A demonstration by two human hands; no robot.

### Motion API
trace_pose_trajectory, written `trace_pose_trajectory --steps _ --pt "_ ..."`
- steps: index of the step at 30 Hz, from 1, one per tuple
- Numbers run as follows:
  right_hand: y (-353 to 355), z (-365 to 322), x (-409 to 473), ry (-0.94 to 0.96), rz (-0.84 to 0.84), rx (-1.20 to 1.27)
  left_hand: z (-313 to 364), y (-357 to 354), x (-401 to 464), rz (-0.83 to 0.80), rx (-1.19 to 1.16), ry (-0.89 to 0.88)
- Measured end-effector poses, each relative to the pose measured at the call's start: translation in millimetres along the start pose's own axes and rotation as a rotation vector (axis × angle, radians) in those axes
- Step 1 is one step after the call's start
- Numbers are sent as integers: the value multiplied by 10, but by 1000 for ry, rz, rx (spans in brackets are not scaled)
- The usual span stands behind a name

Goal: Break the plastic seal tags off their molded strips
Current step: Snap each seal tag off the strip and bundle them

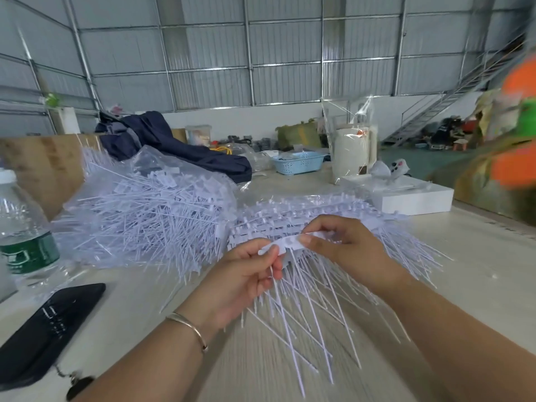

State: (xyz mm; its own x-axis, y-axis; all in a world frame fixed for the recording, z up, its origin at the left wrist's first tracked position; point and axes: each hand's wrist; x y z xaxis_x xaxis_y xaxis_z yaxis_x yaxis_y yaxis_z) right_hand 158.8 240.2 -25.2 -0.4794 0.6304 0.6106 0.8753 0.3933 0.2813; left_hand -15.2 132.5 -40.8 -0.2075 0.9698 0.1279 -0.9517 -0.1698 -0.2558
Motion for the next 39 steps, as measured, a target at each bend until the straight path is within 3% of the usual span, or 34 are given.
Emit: trace_pose_trajectory --steps 6,10,12,17,22,25,29,32,39 --pt "-52 -83 -51 -118 -187 248 4 -32 -28 -222 -165 112" --pt "-128 -139 -93 -117 -236 295 -33 -58 -27 -214 -172 165" --pt "-142 -165 -89 -113 -210 255 -29 -51 -26 -190 -202 195" --pt "-53 -113 -41 17 51 -62 40 15 18 -100 -294 207" --pt "42 -68 8 303 123 -432 38 39 62 96 -159 96" --pt "80 -67 21 366 159 -464 27 44 62 151 -54 33" --pt "118 -88 11 307 122 -418 60 75 58 163 94 -9" --pt "121 -125 2 253 19 -400 106 126 48 100 215 55" --pt "35 -190 -27 243 -106 -396 154 198 11 -240 320 318"
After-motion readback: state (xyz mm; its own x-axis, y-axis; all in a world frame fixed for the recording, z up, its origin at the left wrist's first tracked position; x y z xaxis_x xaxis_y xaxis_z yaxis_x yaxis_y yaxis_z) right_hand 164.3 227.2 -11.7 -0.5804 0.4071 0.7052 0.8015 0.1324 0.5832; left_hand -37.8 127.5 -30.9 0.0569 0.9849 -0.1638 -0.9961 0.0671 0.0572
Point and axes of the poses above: each hand's wrist, its own x-axis towards the middle knuckle, its own y-axis out of the back of the hand, z = x × y, and after that the axes turned 7 degrees about z, right-handed
